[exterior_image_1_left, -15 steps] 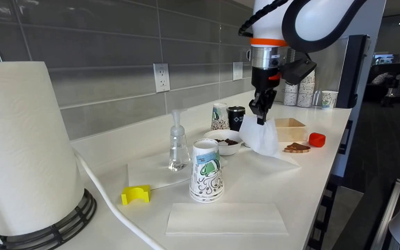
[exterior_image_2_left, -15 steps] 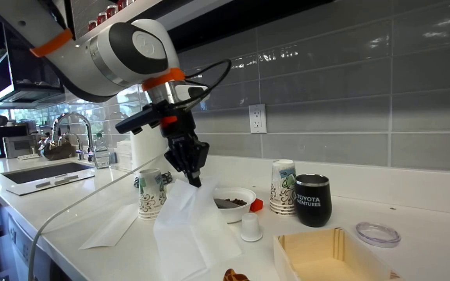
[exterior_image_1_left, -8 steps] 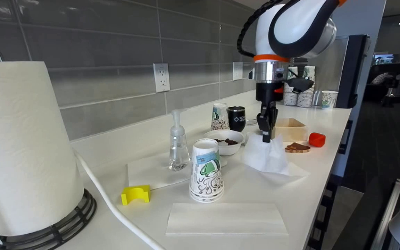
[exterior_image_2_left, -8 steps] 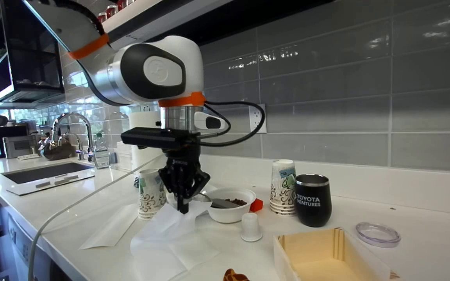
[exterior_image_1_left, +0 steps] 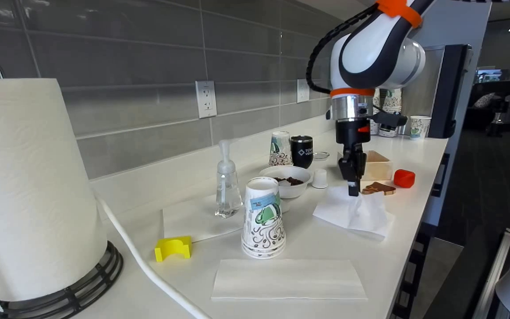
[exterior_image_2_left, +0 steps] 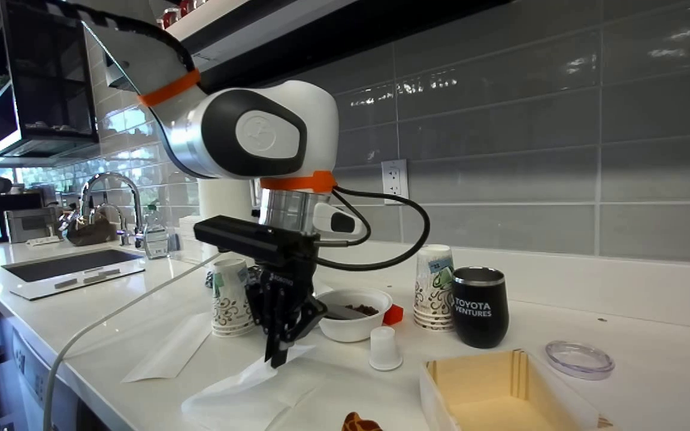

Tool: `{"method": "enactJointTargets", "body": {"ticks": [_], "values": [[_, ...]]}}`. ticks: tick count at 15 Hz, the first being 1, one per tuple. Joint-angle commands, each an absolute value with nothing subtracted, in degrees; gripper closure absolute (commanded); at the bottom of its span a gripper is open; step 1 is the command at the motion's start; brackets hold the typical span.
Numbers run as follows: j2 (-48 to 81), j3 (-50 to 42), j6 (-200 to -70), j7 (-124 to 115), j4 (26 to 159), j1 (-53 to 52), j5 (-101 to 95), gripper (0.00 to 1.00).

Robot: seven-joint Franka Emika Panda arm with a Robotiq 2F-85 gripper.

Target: Fold the white napkin in half.

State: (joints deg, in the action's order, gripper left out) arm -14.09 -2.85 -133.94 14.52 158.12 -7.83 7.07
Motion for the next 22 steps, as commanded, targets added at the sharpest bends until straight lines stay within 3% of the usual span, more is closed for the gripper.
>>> {"method": "enactJointTargets", "body": {"ticks": [1,8,9,17,22], "values": [[-13.1,-2.4,-132.7,14.7,157.2,-6.3,7.8,0.57],[-17.4,-2.6,-129.6,14.8,156.5,-5.3,7.6,0.05],[-18.5,-2.6,-129.6,14.6,156.8,-5.0,7.3,0.01],[-27.1,-2.7,-129.4,14.8,158.4,-4.7,6.9,0.00],[-25.9,-1.3,-125.8,16.6,157.1,-8.0,7.5,0.00]]}}
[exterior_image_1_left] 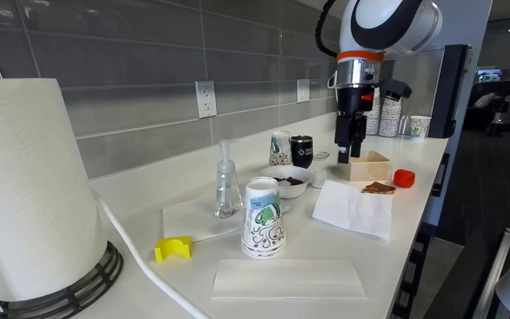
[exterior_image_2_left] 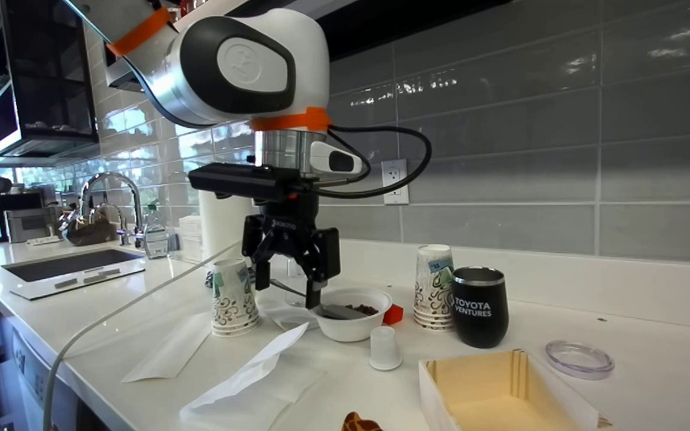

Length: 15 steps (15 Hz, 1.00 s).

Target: Fold the white napkin in half.

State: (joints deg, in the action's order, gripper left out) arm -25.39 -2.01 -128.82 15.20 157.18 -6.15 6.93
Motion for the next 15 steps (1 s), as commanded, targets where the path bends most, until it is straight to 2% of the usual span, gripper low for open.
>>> {"method": "enactJointTargets", "body": {"ticks": [1,7,15], "values": [[-25.6,-1.0,-124.9,17.1,157.1,-8.7,7.7,0.00],[-20.9,-0.8,-117.8,22.5,156.6,-12.3,9.8,0.00],[-12.9,-0.8,-125.3,31.6,155.7,-11.9,14.4,0.00]]}}
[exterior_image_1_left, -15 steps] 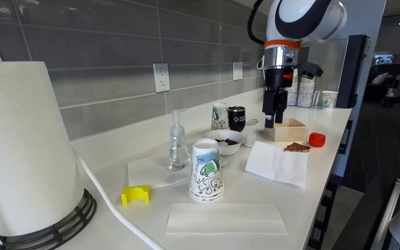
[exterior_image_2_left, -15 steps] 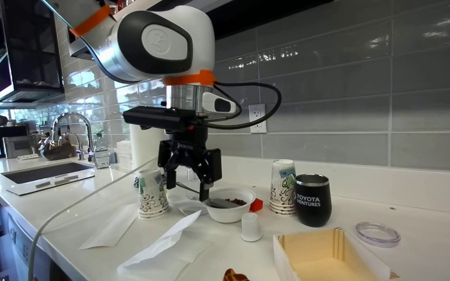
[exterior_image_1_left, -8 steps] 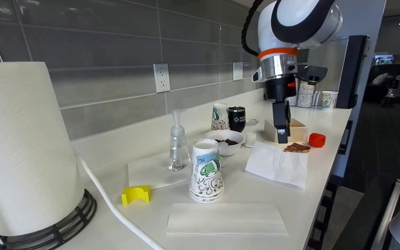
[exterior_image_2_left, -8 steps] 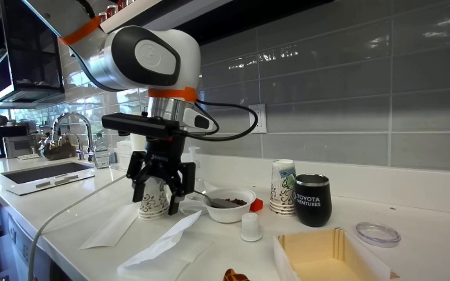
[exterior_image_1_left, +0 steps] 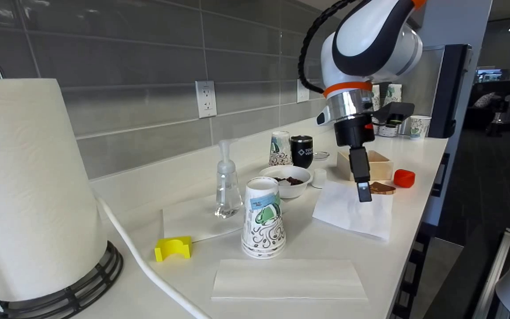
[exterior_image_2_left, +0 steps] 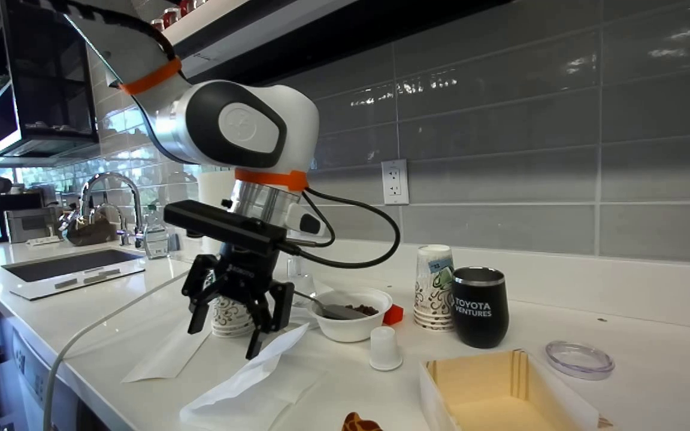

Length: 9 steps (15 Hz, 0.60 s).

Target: Fold the white napkin in half.

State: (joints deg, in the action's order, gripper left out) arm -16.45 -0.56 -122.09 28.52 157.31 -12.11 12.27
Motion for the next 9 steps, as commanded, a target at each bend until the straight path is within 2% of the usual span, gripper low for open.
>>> {"method": "enactJointTargets", "body": {"ticks": [1,5,9], "values": [[-12.0,-0.7,-127.4,32.1,155.8,-11.9,14.8,0.00],[-7.2,-1.0,-136.5,37.0,155.1,-11.9,18.7,0.00],[-3.2,0.0,-139.8,37.4,153.9,-10.6,19.5,0.00]]}}
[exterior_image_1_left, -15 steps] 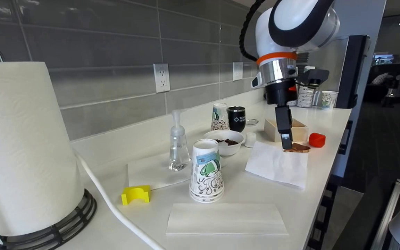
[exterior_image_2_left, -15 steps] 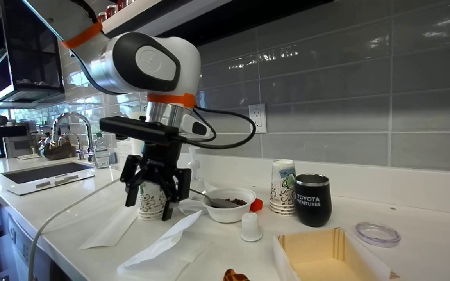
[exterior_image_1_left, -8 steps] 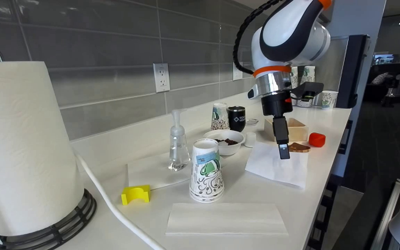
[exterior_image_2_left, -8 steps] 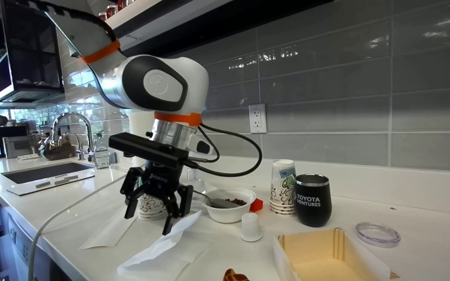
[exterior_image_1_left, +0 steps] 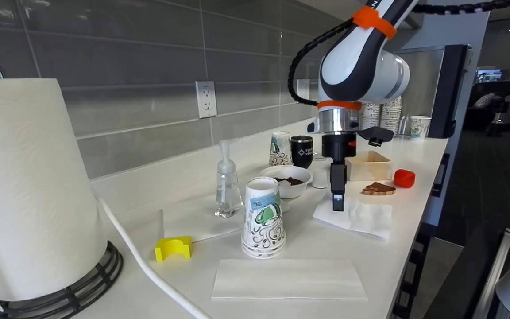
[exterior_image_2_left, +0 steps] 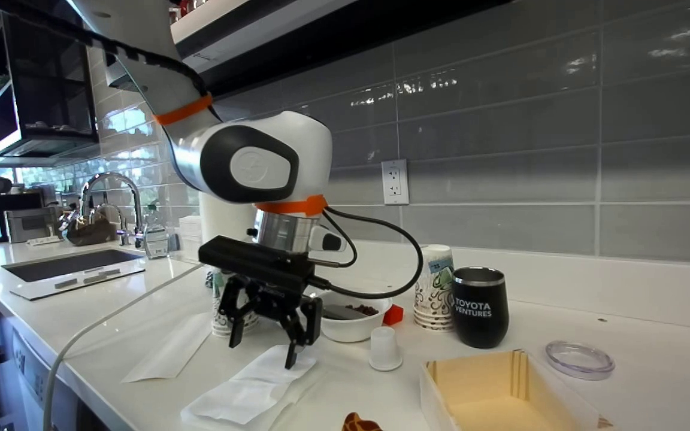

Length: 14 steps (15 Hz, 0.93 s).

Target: Fold the white napkin in half.

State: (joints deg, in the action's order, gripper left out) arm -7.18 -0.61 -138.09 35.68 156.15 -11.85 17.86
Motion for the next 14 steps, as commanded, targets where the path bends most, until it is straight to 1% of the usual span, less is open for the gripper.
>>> {"method": "enactJointTargets", "body": {"ticks": [1,8,14], "values": [[-2.5,0.3,-139.8,37.1,153.7,-10.3,19.0,0.00],[0.2,2.1,-142.0,36.1,152.9,-8.3,18.5,0.00],[-7.2,2.3,-138.5,33.0,154.9,-7.4,16.7,0.00]]}}
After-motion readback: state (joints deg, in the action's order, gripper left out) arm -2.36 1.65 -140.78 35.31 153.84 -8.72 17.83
